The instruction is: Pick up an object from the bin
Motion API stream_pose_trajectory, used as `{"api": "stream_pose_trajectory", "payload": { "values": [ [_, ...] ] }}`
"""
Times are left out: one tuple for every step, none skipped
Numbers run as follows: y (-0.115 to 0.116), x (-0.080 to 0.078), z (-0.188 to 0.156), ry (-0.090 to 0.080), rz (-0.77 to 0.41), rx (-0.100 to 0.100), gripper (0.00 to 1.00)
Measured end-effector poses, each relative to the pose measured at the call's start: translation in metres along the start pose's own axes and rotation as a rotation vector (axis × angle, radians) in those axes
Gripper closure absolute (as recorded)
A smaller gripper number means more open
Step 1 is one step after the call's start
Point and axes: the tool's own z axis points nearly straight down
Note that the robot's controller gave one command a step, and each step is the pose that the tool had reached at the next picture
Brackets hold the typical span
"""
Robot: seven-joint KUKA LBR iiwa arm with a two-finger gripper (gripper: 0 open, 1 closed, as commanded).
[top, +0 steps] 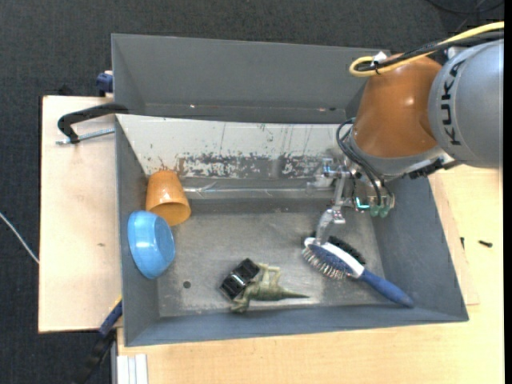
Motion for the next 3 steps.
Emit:
{"api": "stream_pose_trajectory", "payload": {
  "values": [
    [-0.064, 0.058, 0.074, -0.014, -0.026, -0.003, 0.0],
    [-0.062, 0.057, 0.072, -0.013, -0.03, -0.002, 1.0],
    [-0.061, 0.051, -0.089, -0.018, -0.252, 0.004, 1.0]
  ]
}}
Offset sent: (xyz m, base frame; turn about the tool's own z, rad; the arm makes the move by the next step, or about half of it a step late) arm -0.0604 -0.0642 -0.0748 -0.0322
